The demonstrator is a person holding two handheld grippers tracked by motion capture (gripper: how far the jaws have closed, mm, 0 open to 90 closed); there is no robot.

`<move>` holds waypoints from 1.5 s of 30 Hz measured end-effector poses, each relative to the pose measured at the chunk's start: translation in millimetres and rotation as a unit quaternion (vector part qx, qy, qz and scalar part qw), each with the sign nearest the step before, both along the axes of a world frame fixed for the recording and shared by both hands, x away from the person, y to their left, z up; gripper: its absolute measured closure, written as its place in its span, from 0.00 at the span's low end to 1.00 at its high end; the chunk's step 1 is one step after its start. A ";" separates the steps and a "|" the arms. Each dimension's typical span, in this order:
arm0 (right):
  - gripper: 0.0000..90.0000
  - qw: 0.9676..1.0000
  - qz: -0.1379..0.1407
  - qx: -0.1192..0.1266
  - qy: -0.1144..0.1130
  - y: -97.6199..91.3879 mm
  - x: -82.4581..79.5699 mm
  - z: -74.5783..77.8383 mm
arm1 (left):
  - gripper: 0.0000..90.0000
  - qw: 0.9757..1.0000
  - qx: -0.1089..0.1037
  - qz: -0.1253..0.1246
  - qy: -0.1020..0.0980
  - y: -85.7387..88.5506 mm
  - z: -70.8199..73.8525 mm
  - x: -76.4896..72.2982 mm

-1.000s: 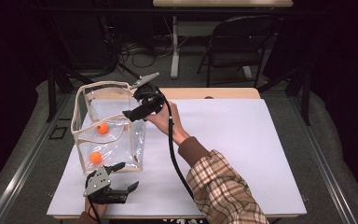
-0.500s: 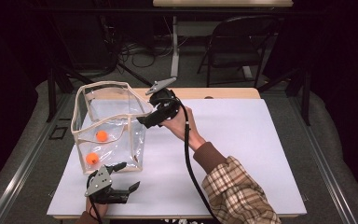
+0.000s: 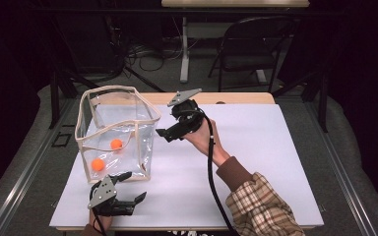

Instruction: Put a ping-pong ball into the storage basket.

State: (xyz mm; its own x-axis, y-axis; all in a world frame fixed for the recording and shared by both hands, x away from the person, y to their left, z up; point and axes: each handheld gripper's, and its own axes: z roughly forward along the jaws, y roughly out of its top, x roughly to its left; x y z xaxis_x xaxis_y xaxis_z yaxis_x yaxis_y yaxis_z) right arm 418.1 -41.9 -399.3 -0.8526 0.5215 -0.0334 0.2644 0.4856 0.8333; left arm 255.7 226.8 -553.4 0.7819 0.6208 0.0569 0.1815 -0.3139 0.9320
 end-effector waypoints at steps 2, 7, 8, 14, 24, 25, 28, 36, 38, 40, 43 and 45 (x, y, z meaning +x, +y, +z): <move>0.00 1.000 -0.003 0.002 0.004 -5.1 -1.9 -2.6 | 0.18 1.000 0.000 0.000 0.000 -0.3 0.0 -0.2; 0.00 1.000 -0.009 0.000 0.010 -16.5 -6.0 -9.2 | 0.18 1.000 0.000 0.000 0.002 -0.8 -0.2 -0.3; 0.00 1.000 -0.010 -0.001 0.011 -18.3 -6.6 -10.7 | 0.18 1.000 0.000 0.001 0.002 -0.9 -0.1 -0.4; 0.00 1.000 -0.017 -0.002 0.016 -29.3 -10.9 -19.9 | 0.18 1.000 0.000 0.001 0.001 -0.8 -0.1 -0.6; 0.00 0.999 -0.028 0.003 0.017 -47.0 -19.6 -29.5 | 0.18 1.000 0.000 -0.001 0.000 -0.1 0.0 -0.5; 0.00 0.999 -0.028 0.003 0.017 -47.0 -19.6 -29.5 | 0.18 1.000 0.000 -0.001 0.000 -0.1 0.0 -0.5; 0.00 0.999 -0.035 0.004 0.016 -55.7 -25.0 -35.5 | 0.18 1.000 0.000 -0.001 0.000 -0.5 0.1 -0.7; 0.00 0.999 -0.048 0.008 0.011 -73.4 -36.6 -43.3 | 0.18 1.000 0.000 0.000 0.001 -1.0 0.1 -0.4; 0.00 0.999 -0.051 0.010 0.008 -77.5 -39.0 -43.8 | 0.18 1.000 0.000 0.000 0.000 -0.9 0.1 -0.4; 0.00 0.999 -0.052 0.011 0.005 -81.2 -41.8 -44.5 | 0.18 1.000 0.000 0.000 0.000 -0.8 0.1 -0.4; 0.00 0.998 -0.056 0.012 0.005 -86.5 -46.3 -46.3 | 0.18 1.000 0.000 0.000 0.000 -0.8 0.1 -0.6; 0.00 0.998 -0.057 0.012 0.004 -88.4 -47.7 -47.3 | 0.18 1.000 0.000 0.000 0.000 -0.8 0.2 -0.6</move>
